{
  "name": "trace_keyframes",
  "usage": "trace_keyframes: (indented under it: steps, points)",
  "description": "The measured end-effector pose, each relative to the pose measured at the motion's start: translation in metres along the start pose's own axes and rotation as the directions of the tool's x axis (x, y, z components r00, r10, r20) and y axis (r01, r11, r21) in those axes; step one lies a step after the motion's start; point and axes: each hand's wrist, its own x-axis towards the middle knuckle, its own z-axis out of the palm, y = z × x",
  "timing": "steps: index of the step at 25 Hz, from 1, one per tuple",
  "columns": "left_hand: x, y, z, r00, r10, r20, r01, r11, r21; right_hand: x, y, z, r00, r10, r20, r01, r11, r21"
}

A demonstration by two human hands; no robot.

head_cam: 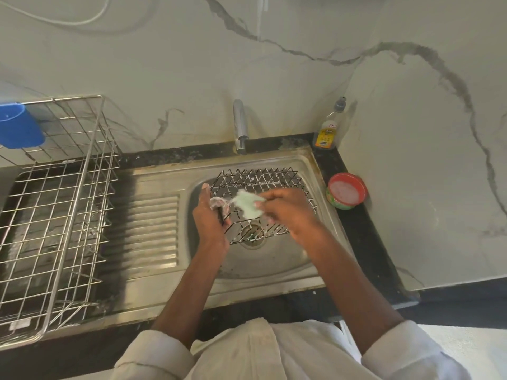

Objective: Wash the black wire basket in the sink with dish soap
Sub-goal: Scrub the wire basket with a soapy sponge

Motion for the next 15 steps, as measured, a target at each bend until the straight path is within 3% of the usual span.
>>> trace_keyframes:
  steps: [3, 6, 8, 10, 12, 13, 15]
  points:
    - [-0.005, 0.002, -0.001, 0.999, -0.012, 0.042, 0.012, 1.000, -0.005, 0.023, 0.024, -0.050, 0.905, -0.087, -0.417, -0.131, 0.874, -0.468]
    - [0.000, -0.004, -0.005, 1.000, -0.028, 0.008, 0.029, 0.999, -0.029, 0.020, 0.032, -0.058, 0.868, -0.160, -0.469, -0.227, 0.713, -0.663]
    - [0.001, -0.008, -0.005, 1.000, -0.007, 0.018, 0.008, 1.000, -0.015, 0.006, 0.028, -0.040, 0.880, -0.233, -0.415, -0.139, 0.707, -0.693]
    - [0.000, -0.008, -0.002, 0.999, 0.022, 0.047, -0.024, 0.999, 0.032, -0.012, 0.017, -0.011, 0.923, -0.320, -0.216, 0.101, 0.740, -0.665]
    - [0.003, -0.010, 0.000, 1.000, 0.013, 0.021, -0.014, 0.999, 0.045, -0.021, 0.005, 0.013, 0.954, -0.300, 0.008, 0.276, 0.865, -0.420]
    - [0.004, -0.010, 0.000, 1.000, 0.007, 0.009, -0.007, 0.999, 0.043, -0.020, 0.003, 0.017, 0.963, -0.261, 0.073, 0.271, 0.918, -0.289]
    - [0.005, -0.008, -0.003, 0.999, 0.023, 0.025, -0.024, 0.999, 0.032, -0.006, 0.008, 0.007, 0.982, -0.190, -0.003, 0.185, 0.960, -0.210]
